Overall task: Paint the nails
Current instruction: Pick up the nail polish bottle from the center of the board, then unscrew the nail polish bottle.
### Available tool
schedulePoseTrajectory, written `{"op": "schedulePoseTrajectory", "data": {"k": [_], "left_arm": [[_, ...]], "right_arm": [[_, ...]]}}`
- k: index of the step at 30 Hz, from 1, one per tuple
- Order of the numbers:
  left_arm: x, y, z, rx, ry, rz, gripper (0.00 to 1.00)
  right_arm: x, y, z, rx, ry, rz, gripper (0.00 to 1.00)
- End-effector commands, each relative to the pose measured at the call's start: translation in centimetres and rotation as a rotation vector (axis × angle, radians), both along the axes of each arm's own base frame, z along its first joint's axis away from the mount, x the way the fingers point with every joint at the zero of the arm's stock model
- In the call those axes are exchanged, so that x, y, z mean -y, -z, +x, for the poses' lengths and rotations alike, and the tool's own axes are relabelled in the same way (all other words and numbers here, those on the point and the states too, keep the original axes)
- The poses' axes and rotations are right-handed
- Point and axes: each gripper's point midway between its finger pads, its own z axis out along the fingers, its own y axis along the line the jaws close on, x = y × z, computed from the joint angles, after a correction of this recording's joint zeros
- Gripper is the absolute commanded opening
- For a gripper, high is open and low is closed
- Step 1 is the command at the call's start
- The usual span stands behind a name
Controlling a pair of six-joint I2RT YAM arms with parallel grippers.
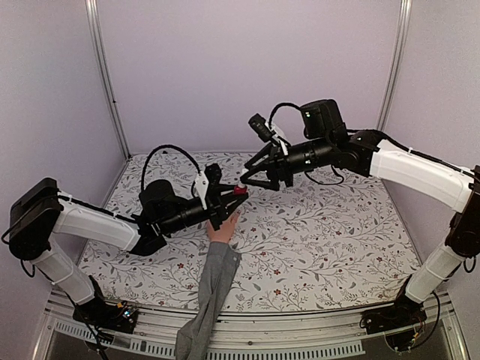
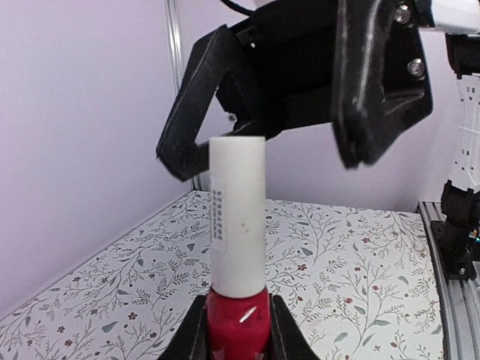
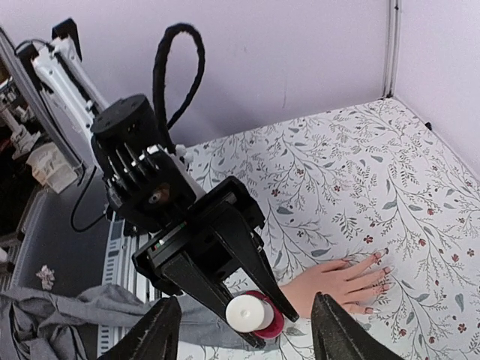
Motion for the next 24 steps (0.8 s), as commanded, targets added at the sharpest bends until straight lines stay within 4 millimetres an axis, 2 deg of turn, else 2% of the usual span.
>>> {"op": "schedulePoseTrajectory", "data": {"k": [1, 6, 10, 11, 19, 24], "left_arm": [[-1.4, -2.6, 1.5, 0.061, -0.137, -0.082, 0.00], [-1.6, -2.8, 2.9, 0.053, -0.243, -0.101, 0.00], [-1.1, -2.8, 3.7, 0.042, -0.304, -0.112, 0.00], [-0.8, -3.0, 3.7, 0.046, -0.307, -0.113, 0.00], [0.1, -3.3, 4.5, 0.038, -0.373, -0.131, 0.00], [0.0, -3.6, 4.8, 0.021, -0.391, -0.155, 0.00]], "right_arm": [[0.2, -5.1, 1.5, -0.019, 0.135, 0.211, 0.65], [0.6, -5.1, 3.8, -0.067, 0.285, 0.246, 0.65], [0.3, -3.9, 4.8, -0.114, 0.331, 0.237, 0.64], [0.2, -4.3, 5.1, -0.107, 0.336, 0.256, 0.64], [-1.2, -3.1, 5.6, -0.115, 0.376, 0.234, 0.60], [-1.2, -2.4, 6.2, -0.093, 0.442, 0.215, 0.54]]}}
